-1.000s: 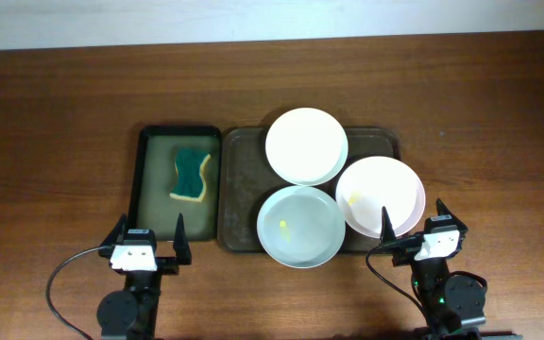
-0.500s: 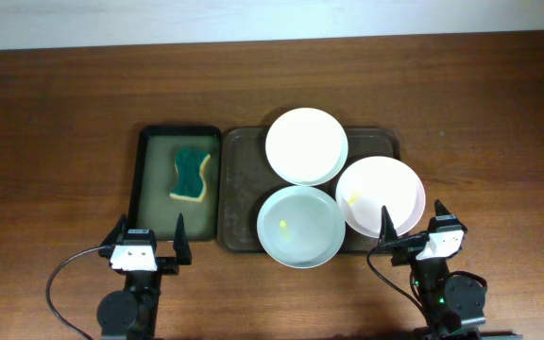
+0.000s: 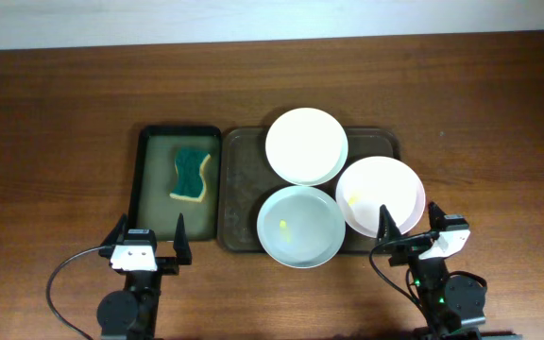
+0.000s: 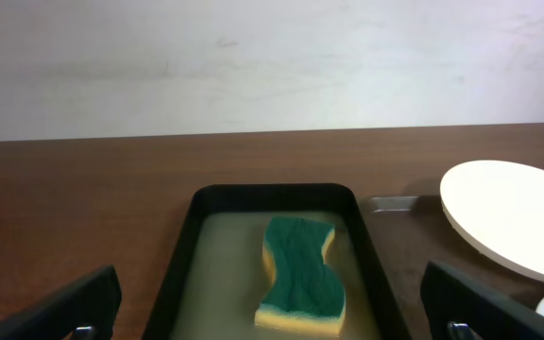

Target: Clean dirty plates on tray and stack at the side

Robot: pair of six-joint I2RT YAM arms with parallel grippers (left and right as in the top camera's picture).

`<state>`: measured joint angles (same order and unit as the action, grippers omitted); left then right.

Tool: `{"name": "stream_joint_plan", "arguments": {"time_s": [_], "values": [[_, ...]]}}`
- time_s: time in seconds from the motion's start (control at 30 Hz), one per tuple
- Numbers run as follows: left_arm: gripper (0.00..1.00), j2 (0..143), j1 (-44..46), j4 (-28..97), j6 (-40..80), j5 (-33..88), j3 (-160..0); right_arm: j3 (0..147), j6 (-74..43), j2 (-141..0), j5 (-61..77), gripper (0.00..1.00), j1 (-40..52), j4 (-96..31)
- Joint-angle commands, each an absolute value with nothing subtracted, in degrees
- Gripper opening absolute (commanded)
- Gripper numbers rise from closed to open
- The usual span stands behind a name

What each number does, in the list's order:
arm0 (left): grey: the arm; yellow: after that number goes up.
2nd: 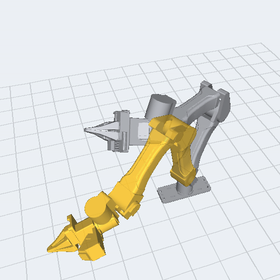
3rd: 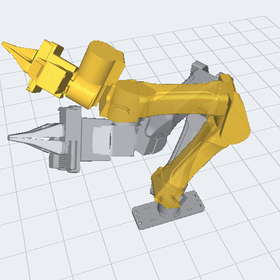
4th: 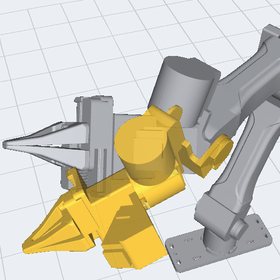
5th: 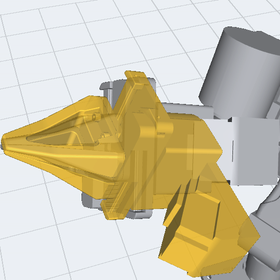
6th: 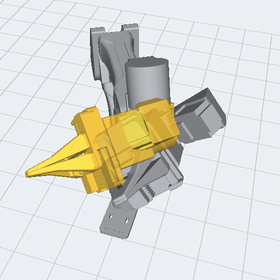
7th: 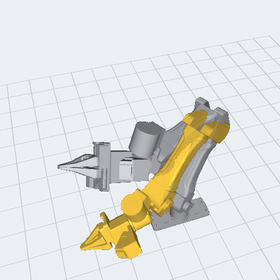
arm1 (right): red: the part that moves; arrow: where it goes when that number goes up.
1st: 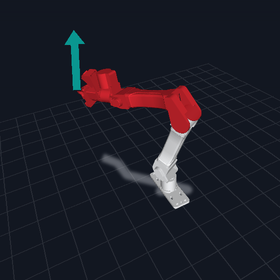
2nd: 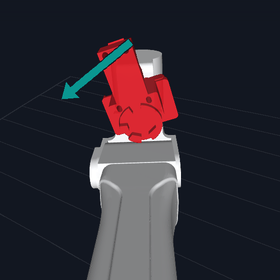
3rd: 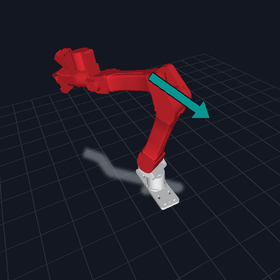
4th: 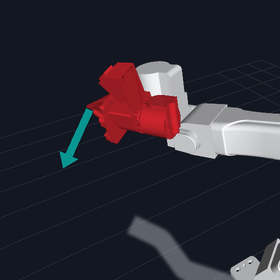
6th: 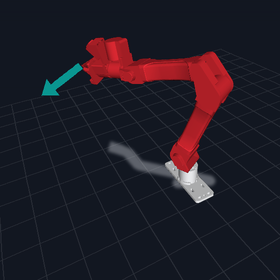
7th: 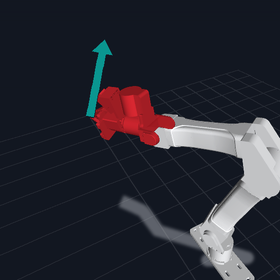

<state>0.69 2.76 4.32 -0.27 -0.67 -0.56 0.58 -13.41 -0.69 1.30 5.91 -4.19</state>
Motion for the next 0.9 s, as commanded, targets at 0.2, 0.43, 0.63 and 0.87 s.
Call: {"name": "stream_joint_plan", "arguments": {"time_s": [0.2, 0.43, 0.63, 0.87], "values": [[0.99, 0.67, 2.48, 4.78, -1.13, 0.05, -0.54, 10.0, -14.44, -0.51, 4.75, 0.98, 5.58, -17.41], [0.99, 0.67, 2.48, 5.15, -1.13, 0.05, -0.8, 26.11, -14.44, -3.77, 4.75, 0.98, 5.58, -29.54], [0.99, 0.67, 2.48, 7.68, -1.13, 0.03, -3.55, 45.21, -13.78, -19.59, 7.18, 0.98, 5.58, -38.92], [0.99, 5.02, 2.48, 20.08, -1.08, 0.21, -18.85, 68.01, -13.85, -45.91, 15.53, 0.98, 5.61, -53.15]]}}
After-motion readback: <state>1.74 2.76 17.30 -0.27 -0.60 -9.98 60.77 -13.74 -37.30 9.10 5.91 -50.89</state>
